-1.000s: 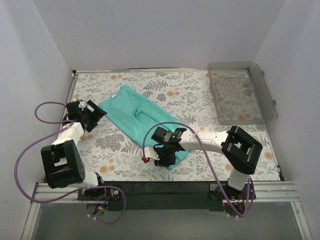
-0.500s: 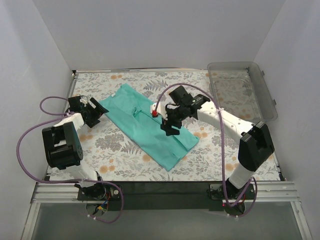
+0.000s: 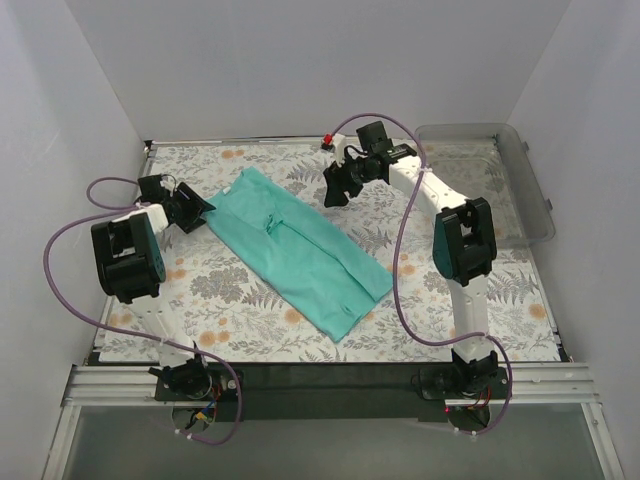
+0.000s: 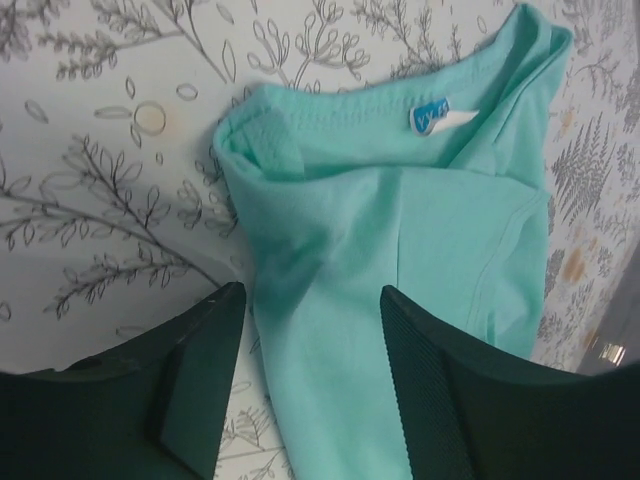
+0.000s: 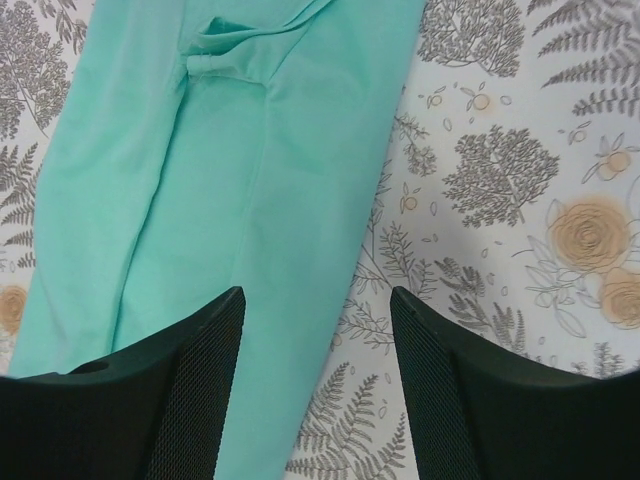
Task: Fold and stack the t-shirts
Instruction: Fold the tshirt
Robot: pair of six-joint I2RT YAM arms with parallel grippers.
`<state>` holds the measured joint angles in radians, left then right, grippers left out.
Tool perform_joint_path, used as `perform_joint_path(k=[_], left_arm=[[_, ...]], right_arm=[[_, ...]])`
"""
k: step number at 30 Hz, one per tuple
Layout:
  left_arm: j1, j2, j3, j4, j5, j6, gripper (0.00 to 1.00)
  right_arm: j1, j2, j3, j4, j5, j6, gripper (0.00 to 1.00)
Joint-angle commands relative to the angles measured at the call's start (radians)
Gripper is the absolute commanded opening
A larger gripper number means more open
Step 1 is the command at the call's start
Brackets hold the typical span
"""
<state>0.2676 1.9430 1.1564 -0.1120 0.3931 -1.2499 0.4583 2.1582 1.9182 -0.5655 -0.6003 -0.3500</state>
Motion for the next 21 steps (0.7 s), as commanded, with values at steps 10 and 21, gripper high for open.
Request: perform_joint_path(k=[10, 21], left_arm=[[-0.017, 0.212, 0.232, -0.115, -0.046, 0.053, 0.2], [-0.113, 0.416, 0.703, -0.344, -0.086, 0.099, 0.47]], right_arm=[[-0.001, -0.002, -0.056, 0.105, -0.021, 0.114, 0.55], [-0.007, 0.176, 0.065, 0.197, 0.122, 0.381, 0.54]])
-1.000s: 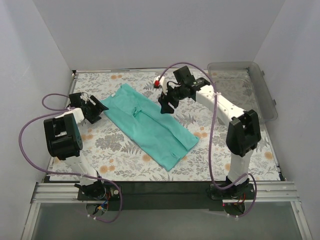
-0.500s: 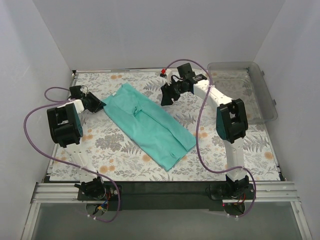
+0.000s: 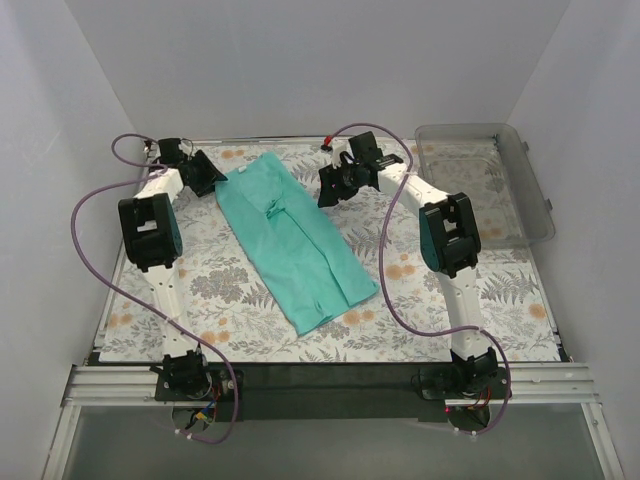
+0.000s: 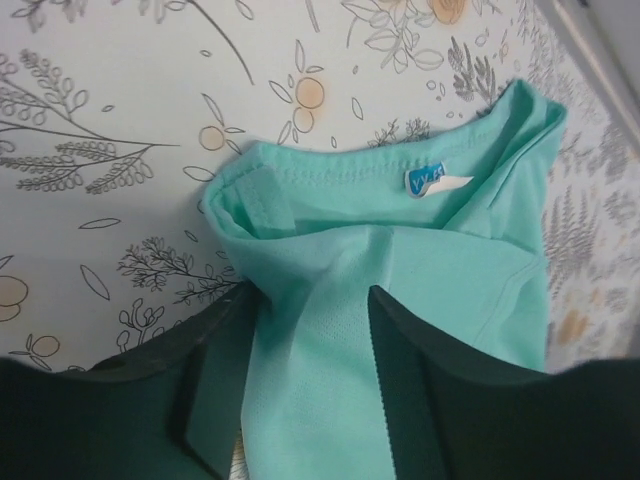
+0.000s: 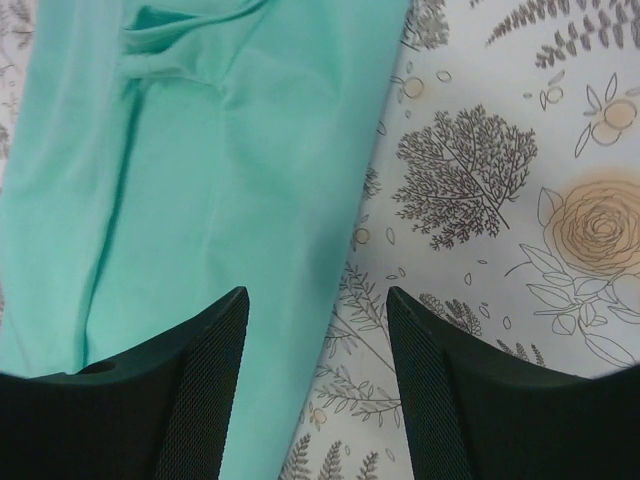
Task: Fold and stack the t-shirts
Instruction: Fold the tshirt
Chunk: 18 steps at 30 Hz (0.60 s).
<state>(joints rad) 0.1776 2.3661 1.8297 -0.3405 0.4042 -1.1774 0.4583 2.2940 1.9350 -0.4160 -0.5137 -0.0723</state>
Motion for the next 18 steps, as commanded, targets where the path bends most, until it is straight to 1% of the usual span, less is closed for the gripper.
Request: perform_joint_path(k=[1, 2, 3, 6, 9, 12, 13, 16, 18], left_arm=[[-0.023, -0.024, 0.026, -0.1, -0.125, 0.025, 0.51], [-0.023, -0.051, 0.023, -0.097, -0.149, 0.031, 0.55], [-0.021, -0.068, 0.016, -0.092, -0.197, 0.041, 0.55], [-0.021, -0.132, -0.033, -0.055, -0.228, 0.071, 0.55], [-0.021, -0.186, -0.099, -0.023, -0.231, 0.081, 0.54], [-0.021, -0.238, -0.159, 0.014, -0.235, 0.087, 0.53], [-0.021, -0.249, -0.199, 0.024, -0.228, 0.09, 0.54], [-0.021, -0.287, -0.262, 0.058, -0.206, 0.096, 0.54], [-0.02, -0.314, -0.293, 0.084, -0.199, 0.099, 0.54]], right_arm=[[-0.012, 0.047, 0.048, 0.057, 0.035, 0.123, 0.54], [-0.013, 0.051, 0.047, 0.062, 0.037, 0.131, 0.54], [-0.015, 0.056, 0.038, 0.074, 0.035, 0.138, 0.54], [-0.021, 0.05, 0.006, 0.098, 0.038, 0.158, 0.53], [-0.021, 0.051, -0.019, 0.105, 0.032, 0.167, 0.52], [-0.023, 0.062, -0.042, 0.105, -0.003, 0.183, 0.5], [-0.024, 0.062, -0.05, 0.103, -0.025, 0.189, 0.47], [-0.024, 0.067, -0.079, 0.105, -0.061, 0.192, 0.43], [-0.024, 0.065, -0.093, 0.102, -0.081, 0.193, 0.43]])
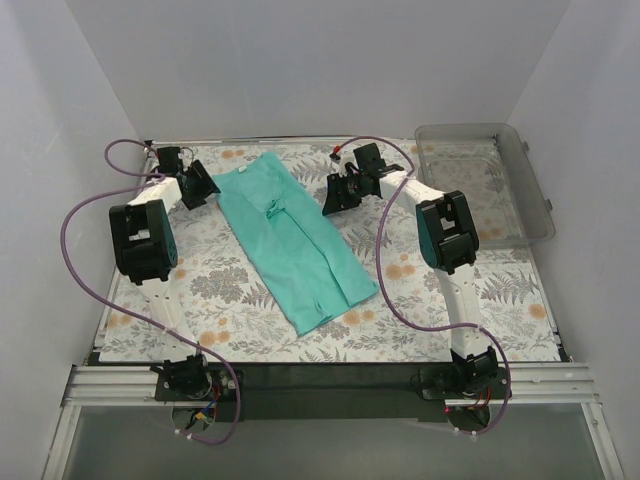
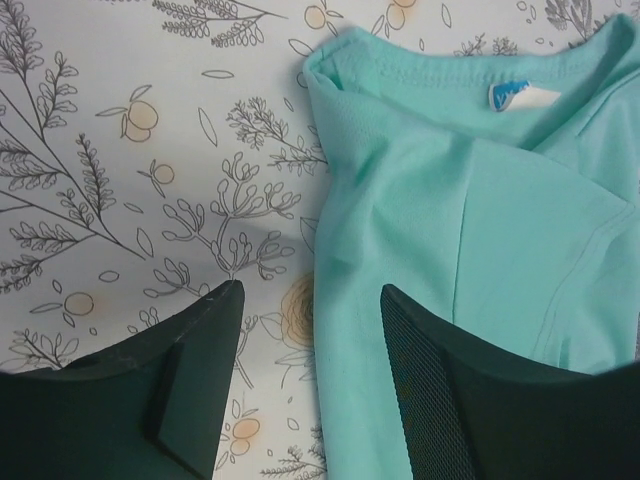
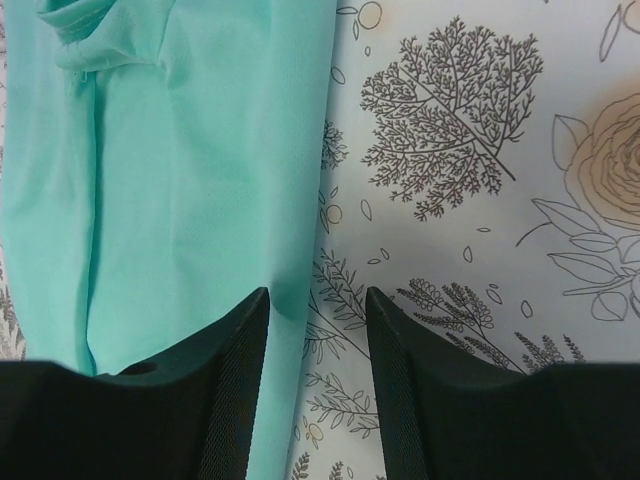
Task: Fold and stack the t-shirts
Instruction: Fold the tshirt
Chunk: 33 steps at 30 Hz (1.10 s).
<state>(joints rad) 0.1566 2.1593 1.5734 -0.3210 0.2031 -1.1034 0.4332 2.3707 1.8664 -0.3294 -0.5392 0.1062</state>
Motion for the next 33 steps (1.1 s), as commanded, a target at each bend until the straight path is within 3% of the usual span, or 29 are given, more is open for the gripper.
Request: perform_joint_path(k=[1, 7, 9, 18, 22, 29, 33], left_arm=[[0.004, -0.116, -0.047, 0.069, 0.007, 0.025, 0.54], [0.015, -0.222, -0.148, 0.109, 0.039, 0.013, 0.54], [0.018, -0.278, -0.206, 0.128, 0.051, 0.002, 0.54], [0.032, -0.55, -0.455, 0.171, 0.137, -0.027, 0.54], [0.038, -0.673, -0.562, 0.171, 0.247, -0.033, 0.54], [0.029, -0.688, -0.67, 0.169, 0.497, -0.064, 0.54], [-0.029, -0.704, -0.685, 0.169, 0.547, -0.05, 0.54]], right_arm=[[0.001, -0.011, -0.039, 0.015, -0.077, 0.016, 0.43], [0.001, -0.015, -0.067, 0.015, -0.122, 0.039, 0.42], [0.001, -0.002, -0.072, 0.01, -0.133, 0.044, 0.38], [-0.016, -0.016, -0.114, -0.016, -0.151, 0.039, 0.01], [-0.057, -0.059, -0.165, -0.01, -0.127, 0.043, 0.01], [-0.135, -0.217, -0.377, 0.041, -0.07, 0.036, 0.01], [-0.152, -0.31, -0.502, 0.072, -0.059, 0.02, 0.01]])
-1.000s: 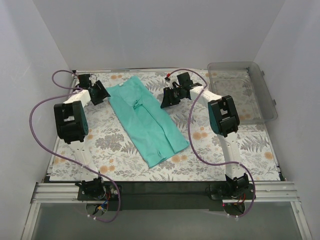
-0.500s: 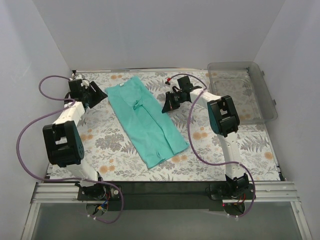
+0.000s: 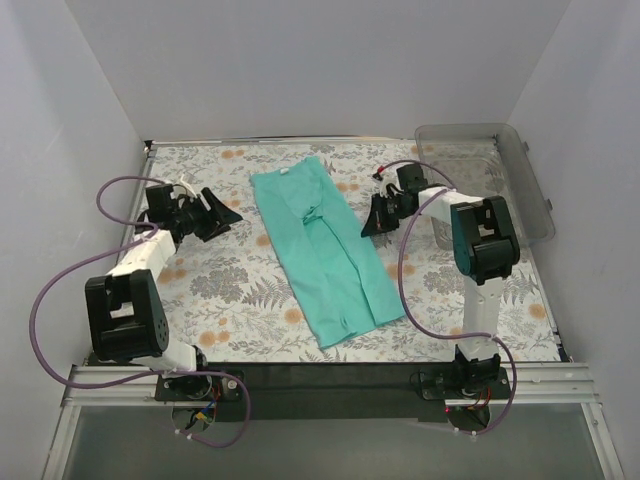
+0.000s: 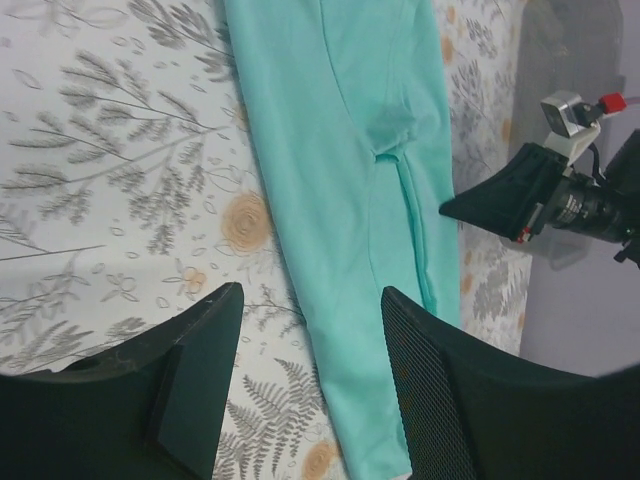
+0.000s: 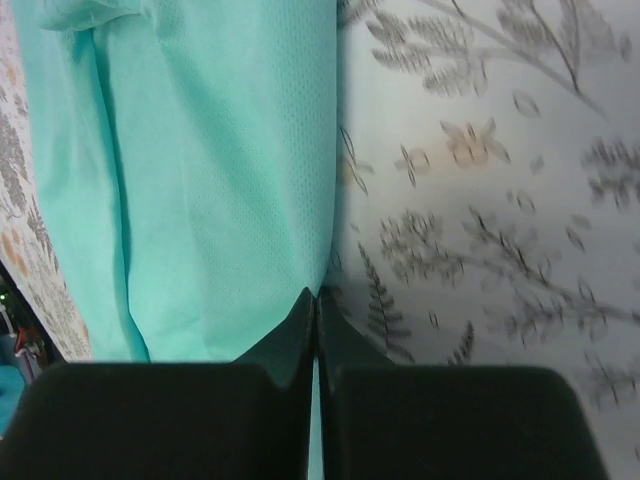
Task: Fold and stack the t-shirts
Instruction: Fold the tshirt
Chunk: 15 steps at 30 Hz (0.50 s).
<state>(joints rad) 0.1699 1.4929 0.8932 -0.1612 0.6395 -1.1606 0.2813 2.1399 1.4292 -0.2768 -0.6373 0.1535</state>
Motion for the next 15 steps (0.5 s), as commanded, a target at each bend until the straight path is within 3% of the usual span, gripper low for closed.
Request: perform_joint_path(k=[1, 3, 6, 9, 14, 15], left_arm=[[-0.062, -0.043, -0.007, 0.008, 0.114, 0.013, 0.54], [-0.124, -0.069, -0.008, 0.0, 0.12, 0.039, 0.54], [-0.204, -0.132, -0.013, -0.02, 0.109, 0.079, 0.55], [-0.251, -0.215, -0.033, -0.034, 0.094, 0.15, 0.55], [-0.37, -0.44, -0.089, -0.037, 0.063, 0.277, 0.57], [-0.394, -0.471, -0.097, -0.035, 0.063, 0.291, 0.57]], right_arm=[[0.002, -0.101, -0.082, 0.019, 0.025, -0.034, 0.01], [0.019, -0.115, -0.102, 0.008, 0.011, -0.064, 0.04], [0.041, -0.14, -0.086, -0.053, 0.021, -0.149, 0.2], [0.038, -0.187, -0.062, -0.127, 0.054, -0.276, 0.41], [0.036, -0.337, -0.055, -0.252, 0.083, -0.542, 0.96], [0.036, -0.356, -0.047, -0.281, 0.085, -0.584, 0.98]])
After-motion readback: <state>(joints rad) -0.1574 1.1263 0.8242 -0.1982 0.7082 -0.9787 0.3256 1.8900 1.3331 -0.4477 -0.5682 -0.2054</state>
